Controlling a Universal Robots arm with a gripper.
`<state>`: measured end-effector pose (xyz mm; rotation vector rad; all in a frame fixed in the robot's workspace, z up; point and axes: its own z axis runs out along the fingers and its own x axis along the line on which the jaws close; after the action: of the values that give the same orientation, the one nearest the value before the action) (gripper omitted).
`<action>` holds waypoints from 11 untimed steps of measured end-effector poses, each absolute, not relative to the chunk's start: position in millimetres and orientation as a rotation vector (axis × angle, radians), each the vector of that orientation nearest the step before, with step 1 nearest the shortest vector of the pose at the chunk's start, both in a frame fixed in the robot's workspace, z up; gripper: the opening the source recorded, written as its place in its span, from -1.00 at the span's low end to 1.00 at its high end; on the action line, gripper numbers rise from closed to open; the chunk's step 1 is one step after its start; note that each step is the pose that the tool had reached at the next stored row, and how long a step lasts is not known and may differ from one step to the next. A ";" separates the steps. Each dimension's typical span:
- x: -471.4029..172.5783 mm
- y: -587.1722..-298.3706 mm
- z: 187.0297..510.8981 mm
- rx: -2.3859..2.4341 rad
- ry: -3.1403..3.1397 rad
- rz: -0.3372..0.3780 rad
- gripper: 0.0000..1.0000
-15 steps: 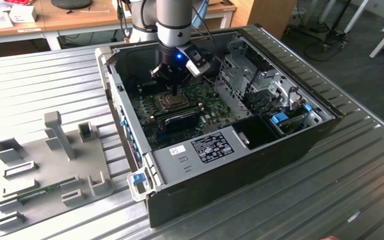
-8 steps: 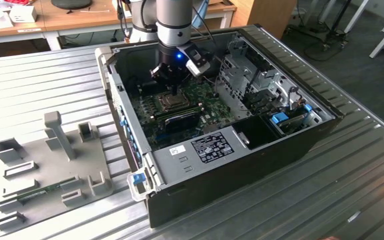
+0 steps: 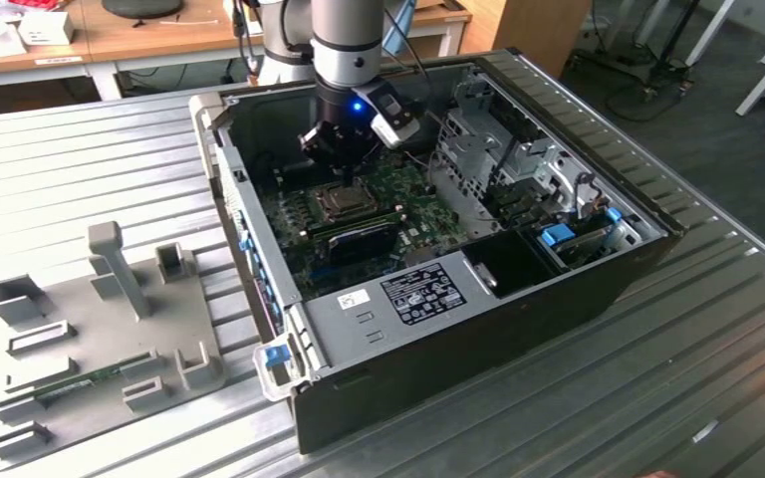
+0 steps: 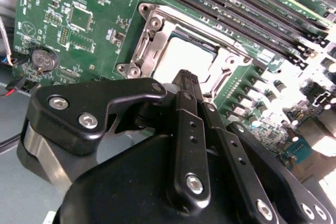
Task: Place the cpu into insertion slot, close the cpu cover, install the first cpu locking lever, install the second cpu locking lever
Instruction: 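Install the second cpu locking lever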
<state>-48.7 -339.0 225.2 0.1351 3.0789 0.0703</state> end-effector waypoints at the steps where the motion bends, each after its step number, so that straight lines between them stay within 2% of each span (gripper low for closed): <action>1: -48.6 -339.0 225.2 0.135 3.079 0.070 -0.79; 11: -48.7 -339.0 227.2 0.135 3.079 0.070 -0.79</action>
<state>-48.7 -339.0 227.2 0.1351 3.0789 0.0700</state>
